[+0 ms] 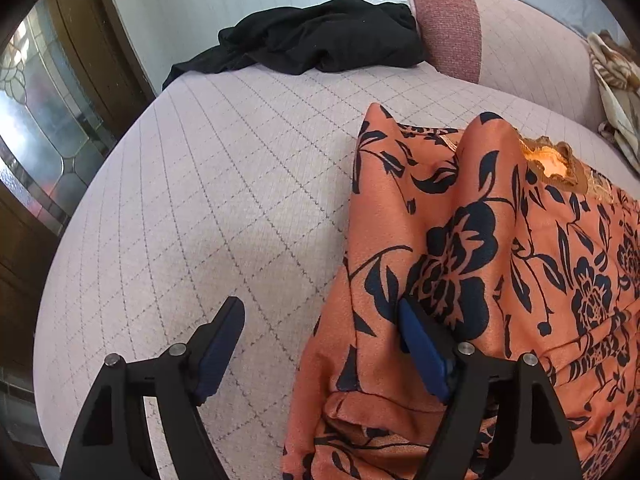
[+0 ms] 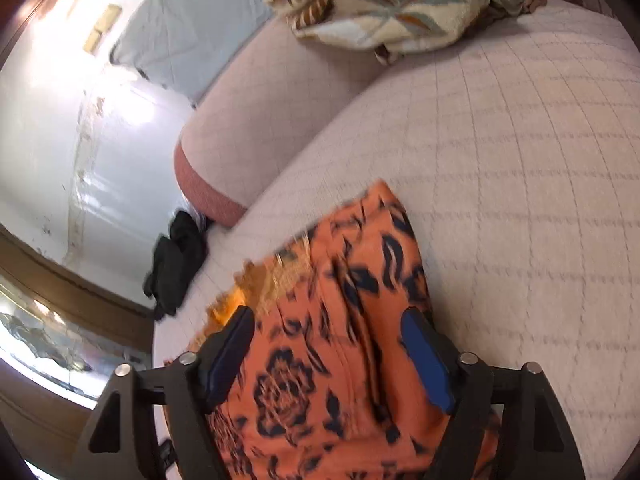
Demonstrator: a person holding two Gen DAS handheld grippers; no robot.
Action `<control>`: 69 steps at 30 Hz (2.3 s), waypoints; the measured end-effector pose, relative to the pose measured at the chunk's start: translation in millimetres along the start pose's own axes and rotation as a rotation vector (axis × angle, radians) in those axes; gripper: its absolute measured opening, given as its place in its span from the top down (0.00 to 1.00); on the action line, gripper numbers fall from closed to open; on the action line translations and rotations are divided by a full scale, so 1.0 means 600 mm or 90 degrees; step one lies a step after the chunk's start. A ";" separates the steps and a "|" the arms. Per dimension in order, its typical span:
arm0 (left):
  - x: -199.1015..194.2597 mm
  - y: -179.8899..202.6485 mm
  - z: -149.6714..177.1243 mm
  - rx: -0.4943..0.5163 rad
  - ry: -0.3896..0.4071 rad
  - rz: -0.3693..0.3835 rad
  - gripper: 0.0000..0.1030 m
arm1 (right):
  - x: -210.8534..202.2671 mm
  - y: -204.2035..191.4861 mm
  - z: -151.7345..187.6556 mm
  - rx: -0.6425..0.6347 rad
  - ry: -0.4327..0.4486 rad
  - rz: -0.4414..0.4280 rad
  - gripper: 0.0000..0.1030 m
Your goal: Fold small clothes
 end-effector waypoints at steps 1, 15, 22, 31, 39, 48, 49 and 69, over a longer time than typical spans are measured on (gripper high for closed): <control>0.001 -0.001 0.001 -0.001 -0.001 0.000 0.22 | 0.003 -0.003 -0.001 -0.004 -0.001 -0.003 0.24; 0.008 0.006 -0.005 -0.002 -0.003 -0.006 0.19 | 0.065 -0.059 0.013 -0.152 -0.052 0.080 0.94; 0.003 -0.006 -0.009 -0.025 -0.001 0.002 0.19 | -0.022 -0.083 -0.021 -0.204 0.075 0.137 0.96; 0.005 -0.008 -0.007 -0.026 -0.006 0.006 0.19 | 0.022 -0.020 0.001 -0.052 -0.062 0.032 0.93; -0.006 0.011 -0.007 0.003 0.024 -0.006 0.24 | 0.010 -0.014 0.032 -0.095 -0.100 0.016 0.93; 0.002 0.021 -0.003 0.010 0.014 -0.015 0.23 | -0.064 -0.008 0.038 -0.066 -0.023 -0.090 0.08; 0.002 0.019 -0.003 0.012 0.015 -0.019 0.22 | -0.063 -0.007 0.036 -0.059 -0.028 -0.100 0.16; 0.007 0.014 -0.006 0.006 0.008 -0.017 0.19 | 0.051 -0.070 0.075 -0.174 -0.135 -0.028 0.92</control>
Point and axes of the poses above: each gripper's, at about its wrist camera, not at the fingertips, and x roughly the way its jaws point, y to its right, z to its underside, the point moved 6 cm from there along x, roughly the way its jaws point, and after that the axes turned 1 degree about -y, right-handed, at the moved point
